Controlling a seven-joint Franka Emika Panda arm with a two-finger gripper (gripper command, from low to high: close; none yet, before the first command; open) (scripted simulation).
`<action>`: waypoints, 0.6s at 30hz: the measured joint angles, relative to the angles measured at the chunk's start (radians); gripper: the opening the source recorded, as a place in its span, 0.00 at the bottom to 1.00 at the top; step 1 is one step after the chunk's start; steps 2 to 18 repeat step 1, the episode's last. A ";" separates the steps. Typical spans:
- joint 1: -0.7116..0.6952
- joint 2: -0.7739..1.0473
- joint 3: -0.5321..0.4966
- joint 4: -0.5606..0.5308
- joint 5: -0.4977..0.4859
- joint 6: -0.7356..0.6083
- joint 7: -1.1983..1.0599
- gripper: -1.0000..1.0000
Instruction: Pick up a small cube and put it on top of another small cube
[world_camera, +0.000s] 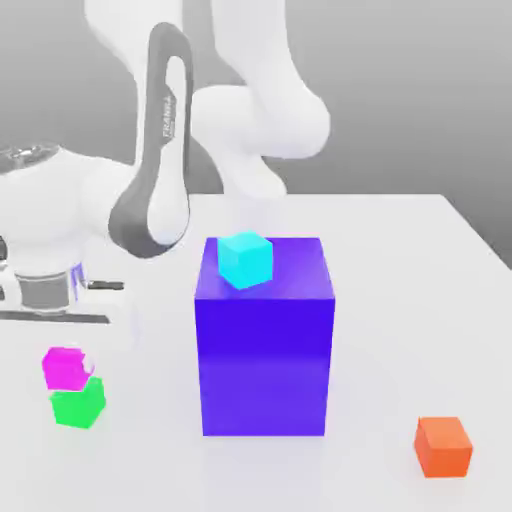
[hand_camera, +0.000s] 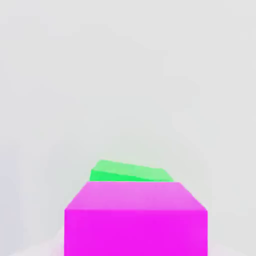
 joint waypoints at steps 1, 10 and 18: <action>0.000 0.000 0.000 0.000 0.000 0.000 0.000 1.00; 0.000 0.000 0.000 0.000 0.000 0.000 0.000 1.00; 0.000 0.000 0.000 0.000 0.000 0.000 0.000 1.00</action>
